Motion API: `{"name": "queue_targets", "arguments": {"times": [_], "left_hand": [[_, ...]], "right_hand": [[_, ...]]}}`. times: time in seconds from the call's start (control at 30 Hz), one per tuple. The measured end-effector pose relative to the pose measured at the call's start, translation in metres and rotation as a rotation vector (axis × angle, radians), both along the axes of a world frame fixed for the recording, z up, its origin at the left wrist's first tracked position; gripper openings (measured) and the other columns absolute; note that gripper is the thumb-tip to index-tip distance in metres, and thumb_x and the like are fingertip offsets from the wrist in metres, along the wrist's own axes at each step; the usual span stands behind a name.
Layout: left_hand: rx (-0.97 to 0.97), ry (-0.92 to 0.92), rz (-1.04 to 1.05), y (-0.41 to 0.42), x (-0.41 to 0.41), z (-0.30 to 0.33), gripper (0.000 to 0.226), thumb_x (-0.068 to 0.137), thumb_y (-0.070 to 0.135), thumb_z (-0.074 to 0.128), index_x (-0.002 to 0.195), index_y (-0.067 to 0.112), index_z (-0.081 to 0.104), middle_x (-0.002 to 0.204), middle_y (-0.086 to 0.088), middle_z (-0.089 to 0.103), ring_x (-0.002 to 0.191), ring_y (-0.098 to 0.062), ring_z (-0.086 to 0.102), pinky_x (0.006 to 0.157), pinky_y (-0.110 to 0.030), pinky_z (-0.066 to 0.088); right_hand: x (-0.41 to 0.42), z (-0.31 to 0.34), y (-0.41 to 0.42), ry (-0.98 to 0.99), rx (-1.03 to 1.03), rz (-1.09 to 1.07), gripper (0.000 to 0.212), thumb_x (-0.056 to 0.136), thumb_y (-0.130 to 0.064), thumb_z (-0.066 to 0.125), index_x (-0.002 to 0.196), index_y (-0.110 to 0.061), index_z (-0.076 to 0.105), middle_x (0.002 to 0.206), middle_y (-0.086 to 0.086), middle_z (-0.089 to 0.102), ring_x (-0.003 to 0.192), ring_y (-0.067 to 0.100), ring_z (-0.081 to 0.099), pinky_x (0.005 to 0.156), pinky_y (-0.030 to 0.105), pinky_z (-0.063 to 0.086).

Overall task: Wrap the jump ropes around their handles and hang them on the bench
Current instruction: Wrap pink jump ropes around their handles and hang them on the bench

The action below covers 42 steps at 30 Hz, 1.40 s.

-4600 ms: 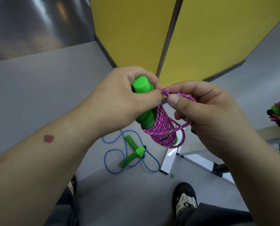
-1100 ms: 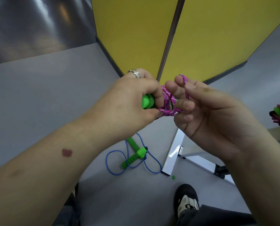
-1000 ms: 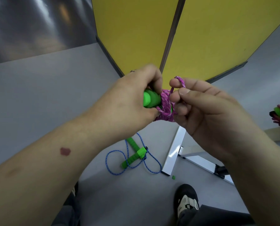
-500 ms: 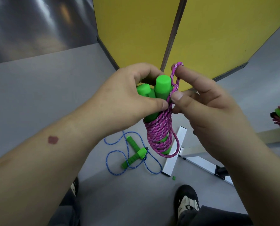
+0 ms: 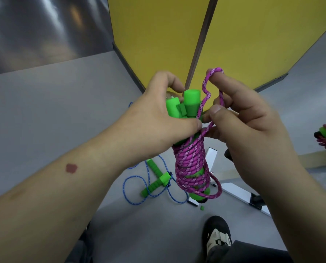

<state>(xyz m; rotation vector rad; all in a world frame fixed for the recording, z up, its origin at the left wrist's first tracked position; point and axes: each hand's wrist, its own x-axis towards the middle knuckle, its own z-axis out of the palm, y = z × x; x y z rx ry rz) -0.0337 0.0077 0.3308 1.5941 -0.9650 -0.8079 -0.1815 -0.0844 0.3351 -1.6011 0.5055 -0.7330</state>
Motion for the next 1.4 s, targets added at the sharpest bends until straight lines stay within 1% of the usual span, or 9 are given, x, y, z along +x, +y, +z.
{"name": "queue_targets", "arguments": {"times": [0.1, 0.23, 0.37, 0.5, 0.7, 0.87, 1.13, 1.27, 1.4], "left_hand": [[-0.044, 0.009, 0.013, 0.001, -0.002, -0.001, 0.047, 0.069, 0.029, 0.080, 0.108, 0.032, 0.054, 0.090, -0.002, 0.067, 0.073, -0.018, 0.065, 0.072, -0.053, 0.061], [-0.071, 0.049, -0.004, 0.000, -0.012, -0.005, 0.033, 0.076, 0.027, 0.074, 0.107, 0.032, 0.063, 0.089, -0.004, 0.070, 0.082, -0.024, 0.070, 0.081, -0.056, 0.062], [-0.065, 0.022, -0.086, 0.000, -0.012, -0.007, 0.041, 0.074, 0.018, 0.067, 0.112, 0.033, 0.059, 0.093, -0.012, 0.069, 0.086, -0.037, 0.070, 0.078, -0.062, 0.059], [-0.037, -0.014, -0.089, 0.001, -0.005, -0.007, 0.039, 0.072, 0.019, 0.064, 0.107, 0.035, 0.056, 0.080, -0.004, 0.062, 0.069, -0.027, 0.060, 0.065, -0.046, 0.056], [0.013, -0.018, -0.141, 0.002, 0.002, 0.001, 0.030, 0.069, 0.017, 0.063, 0.096, 0.031, 0.061, 0.067, 0.001, 0.053, 0.058, -0.013, 0.049, 0.053, -0.032, 0.042], [-0.001, 0.091, -0.222, 0.003, 0.005, 0.001, 0.029, 0.069, 0.009, 0.066, 0.090, 0.028, 0.067, 0.073, -0.009, 0.054, 0.065, -0.019, 0.051, 0.062, -0.038, 0.042], [-0.101, 0.251, -0.222, 0.000, 0.009, -0.002, 0.042, 0.065, -0.008, 0.064, 0.093, 0.024, 0.065, 0.084, -0.005, 0.063, 0.078, -0.022, 0.057, 0.073, -0.037, 0.046], [-0.150, 0.389, -0.233, 0.001, 0.014, -0.001, 0.047, 0.061, -0.018, 0.056, 0.094, 0.015, 0.052, 0.087, 0.000, 0.072, 0.081, -0.017, 0.068, 0.071, -0.026, 0.054], [-0.161, 0.380, -0.165, -0.003, 0.004, -0.002, 0.045, 0.050, -0.006, 0.058, 0.085, 0.023, 0.056, 0.094, -0.016, 0.054, 0.091, -0.030, 0.050, 0.076, -0.042, 0.034]], "right_hand": [[0.002, -0.003, 0.000, 0.021, -0.033, -0.005, 0.057, 0.095, 0.000, 0.057, 0.130, -0.045, 0.058, 0.082, 0.002, 0.049, 0.076, 0.031, 0.055, 0.060, 0.021, 0.049], [0.003, -0.007, -0.002, 0.016, -0.020, 0.035, 0.064, 0.087, -0.006, 0.057, 0.140, -0.042, 0.052, 0.092, 0.008, 0.056, 0.088, 0.036, 0.061, 0.087, 0.051, 0.059], [0.002, -0.010, -0.001, 0.080, -0.081, 0.101, 0.070, 0.089, -0.008, 0.055, 0.147, -0.045, 0.042, 0.089, -0.004, 0.052, 0.089, 0.028, 0.057, 0.092, 0.051, 0.056], [0.002, -0.010, 0.001, 0.038, 0.066, 0.041, 0.065, 0.093, 0.006, 0.058, 0.146, -0.031, 0.048, 0.084, -0.009, 0.055, 0.076, 0.011, 0.065, 0.070, 0.029, 0.060], [0.004, -0.012, -0.002, -0.002, 0.191, -0.153, 0.026, 0.091, -0.006, 0.064, 0.108, -0.021, 0.075, 0.078, 0.002, 0.071, 0.067, 0.018, 0.064, 0.062, 0.027, 0.052], [0.003, -0.008, -0.006, -0.061, 0.298, -0.119, 0.011, 0.089, -0.014, 0.070, 0.094, -0.012, 0.080, 0.086, 0.013, 0.076, 0.085, 0.031, 0.070, 0.079, 0.041, 0.059], [0.005, -0.004, -0.004, -0.084, 0.489, -0.107, 0.016, 0.089, -0.005, 0.064, 0.085, -0.009, 0.078, 0.082, 0.009, 0.076, 0.074, 0.018, 0.071, 0.065, 0.024, 0.057], [0.005, -0.004, -0.004, -0.017, 0.468, -0.117, 0.016, 0.086, 0.002, 0.066, 0.084, -0.009, 0.077, 0.091, 0.016, 0.076, 0.078, 0.025, 0.071, 0.066, 0.029, 0.060], [0.007, -0.006, -0.004, 0.003, 0.400, -0.137, 0.021, 0.084, 0.010, 0.068, 0.089, -0.009, 0.074, 0.090, 0.020, 0.066, 0.077, 0.027, 0.066, 0.066, 0.030, 0.058]]}}
